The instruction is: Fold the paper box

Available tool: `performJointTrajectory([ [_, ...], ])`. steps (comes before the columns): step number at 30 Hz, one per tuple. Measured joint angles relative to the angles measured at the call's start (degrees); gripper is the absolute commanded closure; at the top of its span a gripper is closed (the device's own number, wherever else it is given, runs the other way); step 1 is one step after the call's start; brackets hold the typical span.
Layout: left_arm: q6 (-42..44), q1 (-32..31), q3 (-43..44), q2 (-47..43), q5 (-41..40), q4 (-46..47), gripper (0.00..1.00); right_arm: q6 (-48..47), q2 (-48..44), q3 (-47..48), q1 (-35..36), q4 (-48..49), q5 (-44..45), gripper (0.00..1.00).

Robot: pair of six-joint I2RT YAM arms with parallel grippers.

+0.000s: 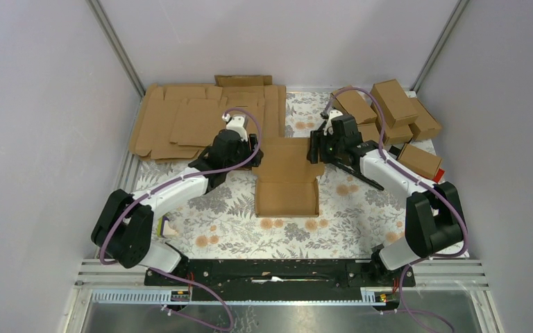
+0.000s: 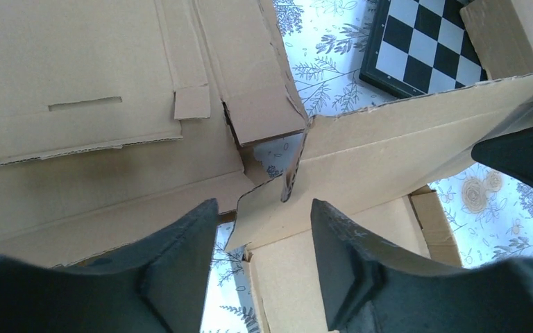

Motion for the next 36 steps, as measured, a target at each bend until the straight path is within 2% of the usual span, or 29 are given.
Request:
performJointTrajectory([
  [3,0.4,0.0,0.0,0.4,0.6,-0.1,0.72,0.0,0.0,0.0,0.0,-0.2,0.0,0.59],
  [5,0.4,0.0,0.2,0.8,0.9,-0.6,0.79,0.0,-0.1,0.0,-0.1,-0.3,0.0,0.65],
  [8,0.6,0.0,1.5,2.1,1.3,-1.6,0.83,0.3,-0.2,0.0,-0.1,-0.4,0.0,0.71],
  [17,0.5,-0.1,2.4,3.1,2.3,-2.2,1.00,0.8,-0.5,0.0,-0.1,-1.8,-0.1,1.00],
  [20,0.7,-0.9,2.6,3.1,1.8,-2.2,1.00,1.2,-1.1,0.0,0.3,-2.6,0.7,1.00],
  [28,2.6,-4.6,3.3,3.0,-5.7,-1.3,1.00,2.2,-6.7,-0.9,5.6,-3.1,13.3,1.00],
  [32,2.6,-5.2,2.8,2.8,-7.5,4.0,1.00,3.8,-10.0,-3.9,6.3,0.5,17.1,1.00],
  [36,2.7,-6.6,-3.0,0.5,-9.4,13.7,1.00,5.0,-12.1,-7.8,6.7,6.4,20.0,1.00],
])
